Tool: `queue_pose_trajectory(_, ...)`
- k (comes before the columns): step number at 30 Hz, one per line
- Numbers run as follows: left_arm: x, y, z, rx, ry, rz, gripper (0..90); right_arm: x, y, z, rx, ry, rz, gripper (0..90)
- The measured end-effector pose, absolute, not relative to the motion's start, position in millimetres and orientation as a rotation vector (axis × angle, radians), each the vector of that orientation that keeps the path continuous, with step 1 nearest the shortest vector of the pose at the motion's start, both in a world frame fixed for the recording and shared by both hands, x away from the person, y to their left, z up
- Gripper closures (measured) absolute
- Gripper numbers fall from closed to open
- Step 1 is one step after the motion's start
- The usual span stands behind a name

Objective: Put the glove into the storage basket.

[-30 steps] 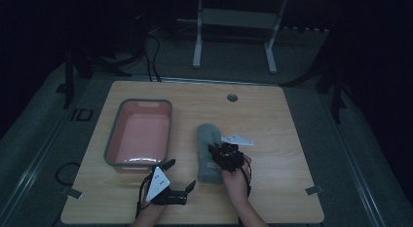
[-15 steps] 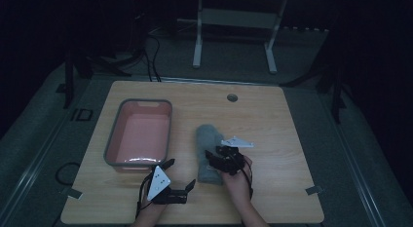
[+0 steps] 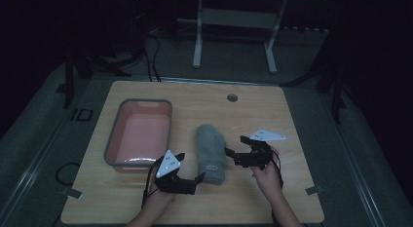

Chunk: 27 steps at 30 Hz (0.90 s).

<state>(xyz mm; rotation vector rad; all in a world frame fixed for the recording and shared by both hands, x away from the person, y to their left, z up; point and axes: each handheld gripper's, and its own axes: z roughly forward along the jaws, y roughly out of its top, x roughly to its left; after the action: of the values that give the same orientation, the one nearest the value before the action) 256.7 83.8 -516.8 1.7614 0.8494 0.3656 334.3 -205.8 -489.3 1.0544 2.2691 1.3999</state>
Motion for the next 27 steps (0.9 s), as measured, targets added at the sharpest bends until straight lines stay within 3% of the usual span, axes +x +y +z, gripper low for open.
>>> queue_pose_trajectory(6,286,68,-500,1.848,0.924,0.399,1.9,339,-207,-492,1.06,2.313,1.323,15.6)
queue_pose_trajectory(7,292,67,-499,1.868,0.96,0.408,1.9,340,-203,-495,1.067,2.346,1.275,12.1)
queue_pose_trajectory(9,304,64,-497,1.888,1.039,0.413,10.7,338,-194,-501,1.049,2.365,1.207,9.9)
queue_pose_trajectory(13,319,58,-501,1.955,1.121,0.361,14.3,343,-183,-511,1.108,2.432,1.178,10.3)
queue_pose_trajectory(15,330,48,-508,2.017,1.172,0.341,14.9,349,-176,-516,1.138,2.438,1.171,16.3)
queue_pose_trajectory(18,341,43,-518,2.053,1.21,0.3,15.2,357,-171,-520,1.198,2.459,1.127,34.2)
queue_pose_trajectory(21,346,41,-529,2.091,1.215,0.239,16.9,362,-168,-528,1.207,2.521,1.044,42.2)
queue_pose_trajectory(25,352,43,-542,2.124,1.219,0.155,19.0,366,-167,-538,1.268,2.588,0.996,38.5)
queue_pose_trajectory(27,353,44,-544,2.126,1.19,0.107,27.0,369,-167,-541,1.323,2.607,1.012,38.2)
